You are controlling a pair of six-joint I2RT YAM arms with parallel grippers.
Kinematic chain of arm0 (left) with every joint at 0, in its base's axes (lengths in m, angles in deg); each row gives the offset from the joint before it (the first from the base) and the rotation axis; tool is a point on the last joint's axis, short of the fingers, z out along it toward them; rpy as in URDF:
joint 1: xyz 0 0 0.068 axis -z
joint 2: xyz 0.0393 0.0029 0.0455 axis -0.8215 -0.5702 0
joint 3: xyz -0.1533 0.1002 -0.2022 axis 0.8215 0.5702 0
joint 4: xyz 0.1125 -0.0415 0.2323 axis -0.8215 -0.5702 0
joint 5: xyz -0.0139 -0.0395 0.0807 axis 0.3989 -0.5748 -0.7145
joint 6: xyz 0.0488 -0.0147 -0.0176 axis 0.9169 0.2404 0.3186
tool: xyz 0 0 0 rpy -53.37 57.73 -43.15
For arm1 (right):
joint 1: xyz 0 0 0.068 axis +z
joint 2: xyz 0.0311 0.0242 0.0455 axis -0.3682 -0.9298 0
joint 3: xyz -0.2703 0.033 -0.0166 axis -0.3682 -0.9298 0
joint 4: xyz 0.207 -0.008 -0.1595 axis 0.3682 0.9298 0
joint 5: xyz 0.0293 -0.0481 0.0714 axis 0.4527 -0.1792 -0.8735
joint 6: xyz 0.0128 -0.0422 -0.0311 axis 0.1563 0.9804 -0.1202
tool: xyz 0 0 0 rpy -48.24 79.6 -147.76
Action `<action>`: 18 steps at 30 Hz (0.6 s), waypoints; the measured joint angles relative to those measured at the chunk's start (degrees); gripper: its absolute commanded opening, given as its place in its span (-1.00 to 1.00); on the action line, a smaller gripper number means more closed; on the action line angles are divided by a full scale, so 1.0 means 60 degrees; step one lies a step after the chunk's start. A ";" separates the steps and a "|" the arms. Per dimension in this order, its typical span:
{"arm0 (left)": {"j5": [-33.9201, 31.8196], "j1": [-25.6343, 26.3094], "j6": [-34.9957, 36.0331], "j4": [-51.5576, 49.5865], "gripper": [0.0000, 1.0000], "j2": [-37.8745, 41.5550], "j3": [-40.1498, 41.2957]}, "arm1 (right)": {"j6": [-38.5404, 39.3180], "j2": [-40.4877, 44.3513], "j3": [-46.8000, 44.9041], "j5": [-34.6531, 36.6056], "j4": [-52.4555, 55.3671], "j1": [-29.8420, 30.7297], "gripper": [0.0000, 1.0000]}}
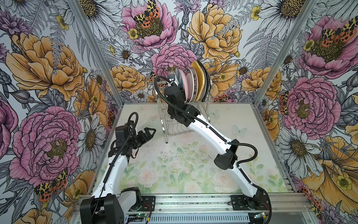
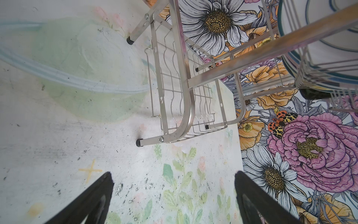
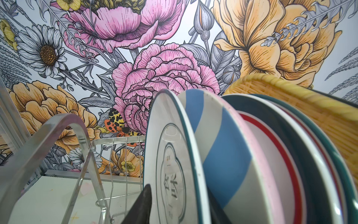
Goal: Load plates into a dish rack
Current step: Place the plate on the dish rack.
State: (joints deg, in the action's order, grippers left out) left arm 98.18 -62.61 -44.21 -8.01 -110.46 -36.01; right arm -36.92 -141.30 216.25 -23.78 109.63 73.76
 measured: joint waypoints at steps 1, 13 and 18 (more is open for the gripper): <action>0.0000 0.0000 0.0000 0.0000 0.96 0.0000 0.0000 | 0.0011 0.0044 -0.0011 0.0000 0.0000 0.0036 -0.18; -0.0025 0.0000 0.0000 0.0000 0.97 0.0189 0.0000 | 0.0076 0.1738 -0.1796 0.0062 -0.0036 0.0495 0.04; -0.0091 0.0000 0.0011 0.0000 0.97 0.0189 0.0000 | -0.0004 0.3056 -0.3559 0.0022 -0.0066 0.0769 0.18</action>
State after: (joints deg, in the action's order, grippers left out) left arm 97.63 -62.61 -44.14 -8.01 -109.33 -36.01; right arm -36.94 -122.96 194.89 -23.65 109.23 78.38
